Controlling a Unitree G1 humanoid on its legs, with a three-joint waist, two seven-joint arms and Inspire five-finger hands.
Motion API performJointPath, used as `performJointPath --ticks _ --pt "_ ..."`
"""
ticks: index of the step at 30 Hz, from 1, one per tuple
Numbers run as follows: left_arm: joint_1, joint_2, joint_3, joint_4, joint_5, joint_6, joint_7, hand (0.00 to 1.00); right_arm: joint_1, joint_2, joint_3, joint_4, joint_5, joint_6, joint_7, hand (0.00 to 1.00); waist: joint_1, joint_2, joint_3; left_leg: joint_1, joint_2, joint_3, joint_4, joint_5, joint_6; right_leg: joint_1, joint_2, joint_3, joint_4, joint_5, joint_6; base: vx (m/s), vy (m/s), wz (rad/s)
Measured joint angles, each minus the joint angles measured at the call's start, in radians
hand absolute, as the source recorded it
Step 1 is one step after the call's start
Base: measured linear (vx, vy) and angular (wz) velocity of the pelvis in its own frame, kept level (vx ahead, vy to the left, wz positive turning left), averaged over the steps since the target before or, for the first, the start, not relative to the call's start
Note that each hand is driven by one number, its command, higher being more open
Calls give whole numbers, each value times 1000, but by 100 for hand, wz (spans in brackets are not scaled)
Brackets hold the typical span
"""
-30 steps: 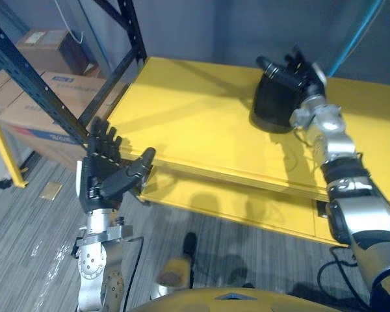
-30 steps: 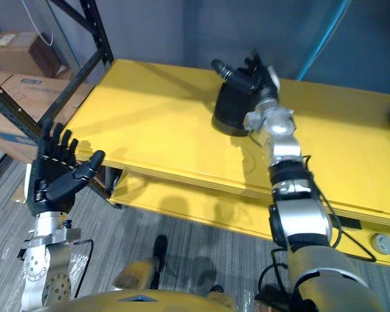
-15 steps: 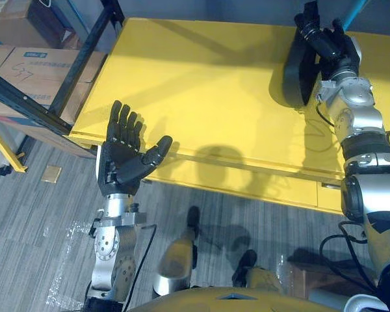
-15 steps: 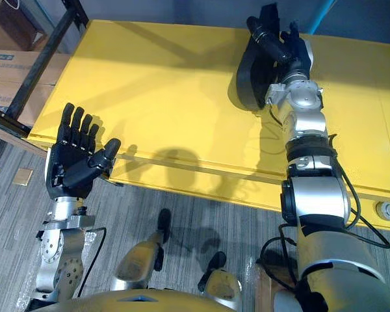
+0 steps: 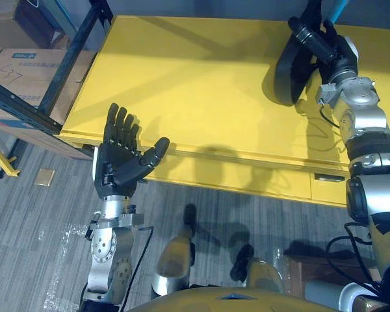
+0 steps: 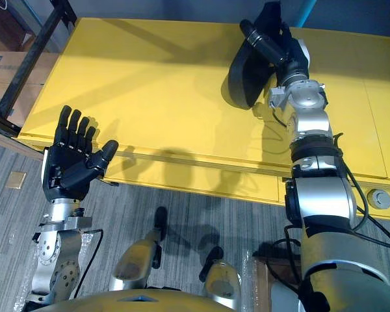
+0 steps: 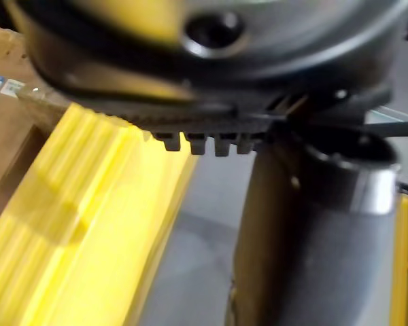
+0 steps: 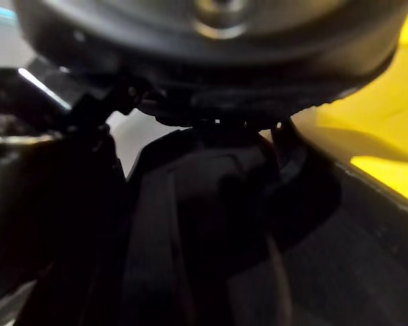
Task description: Walk over and take three plastic housings, then place them on the shelf
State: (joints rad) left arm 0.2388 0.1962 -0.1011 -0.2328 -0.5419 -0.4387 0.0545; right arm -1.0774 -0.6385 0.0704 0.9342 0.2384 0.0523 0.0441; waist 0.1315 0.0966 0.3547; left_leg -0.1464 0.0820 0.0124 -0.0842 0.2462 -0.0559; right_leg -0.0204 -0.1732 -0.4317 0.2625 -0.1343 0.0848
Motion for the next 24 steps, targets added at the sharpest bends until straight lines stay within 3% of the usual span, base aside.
performJointPath --ticks 7,18,21,24 --pt "9 7 -1 -7 0 0 0 100 22 -64 15 -5 -77 4 2 100 0 -20 12 11 1 14 0 0 0 3 0 14 0 2 2 -6 -32 -5" --pt "38 37 -2 -9 1 0 9 100 84 -176 16 -8 -171 73 -2 100 -23 -46 12 17 2 32 -1 3 9 3 3 29 -6 8 9 5 -34 -4" --pt "40 45 -2 -9 1 0 9 100 96 -189 16 -8 -193 68 -4 100 -24 -47 12 18 3 35 -1 3 9 4 4 32 -9 10 10 8 -32 -4" --pt "41 47 -2 -9 1 0 8 100 122 -190 17 -8 -193 10 -10 100 -24 -52 9 19 7 41 -1 3 9 6 8 38 -23 18 10 11 -32 -6"
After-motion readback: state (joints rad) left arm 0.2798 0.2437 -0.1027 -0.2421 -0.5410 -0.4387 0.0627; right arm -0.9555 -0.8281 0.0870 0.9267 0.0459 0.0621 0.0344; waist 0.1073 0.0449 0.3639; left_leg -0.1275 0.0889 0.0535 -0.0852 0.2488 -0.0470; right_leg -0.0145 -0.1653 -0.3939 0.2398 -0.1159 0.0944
